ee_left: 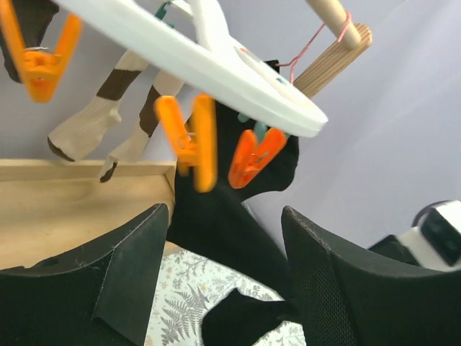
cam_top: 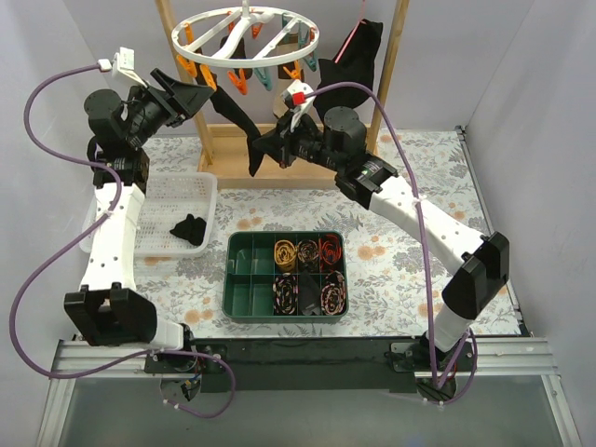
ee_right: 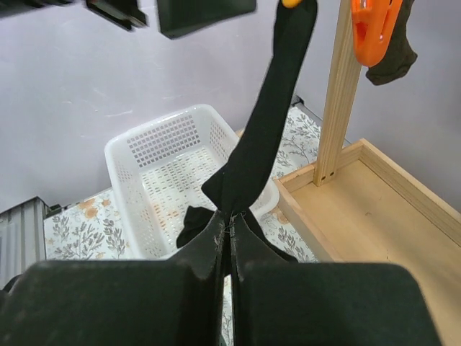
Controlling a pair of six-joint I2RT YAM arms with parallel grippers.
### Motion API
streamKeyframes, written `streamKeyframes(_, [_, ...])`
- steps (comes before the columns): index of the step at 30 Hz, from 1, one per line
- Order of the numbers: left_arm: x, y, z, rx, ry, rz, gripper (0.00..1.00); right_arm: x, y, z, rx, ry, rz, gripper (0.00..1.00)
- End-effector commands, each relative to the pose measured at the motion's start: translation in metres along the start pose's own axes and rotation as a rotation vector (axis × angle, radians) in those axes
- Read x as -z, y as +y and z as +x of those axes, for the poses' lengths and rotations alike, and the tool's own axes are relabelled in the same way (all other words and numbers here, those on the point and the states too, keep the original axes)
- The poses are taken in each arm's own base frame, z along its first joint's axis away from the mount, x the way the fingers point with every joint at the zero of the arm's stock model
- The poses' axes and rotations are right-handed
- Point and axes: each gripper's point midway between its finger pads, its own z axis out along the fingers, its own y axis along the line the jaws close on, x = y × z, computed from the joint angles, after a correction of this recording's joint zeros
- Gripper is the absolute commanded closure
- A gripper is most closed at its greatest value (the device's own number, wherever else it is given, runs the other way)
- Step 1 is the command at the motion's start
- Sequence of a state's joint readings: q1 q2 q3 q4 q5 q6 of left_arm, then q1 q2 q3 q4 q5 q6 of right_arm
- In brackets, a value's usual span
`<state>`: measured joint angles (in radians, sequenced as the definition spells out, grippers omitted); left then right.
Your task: Remove the socks clipped to the hanger
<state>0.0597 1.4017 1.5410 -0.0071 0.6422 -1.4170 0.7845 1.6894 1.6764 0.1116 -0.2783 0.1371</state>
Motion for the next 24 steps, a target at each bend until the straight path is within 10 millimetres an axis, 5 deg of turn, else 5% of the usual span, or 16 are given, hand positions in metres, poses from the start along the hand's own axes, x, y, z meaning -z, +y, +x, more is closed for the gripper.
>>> streamKeyframes(1, [-0.002, -0.002, 0.0, 0.055, 0.073, 0.096, 0.37, 0.025, 0.016, -0.034, 0.02, -0.066, -0.047, 0.99])
streamKeyframes(14, [-0.024, -0.011, -0.006, 0.107, 0.066, 0.308, 0.39, 0.036, 0.018, -0.041, 0.03, -0.075, -0.056, 0.99])
streamKeyframes(24, [-0.05, -0.008, -0.012, 0.141, 0.059, 0.29, 0.44, 0.041, 0.021, -0.044, 0.03, -0.079, -0.055, 0.99])
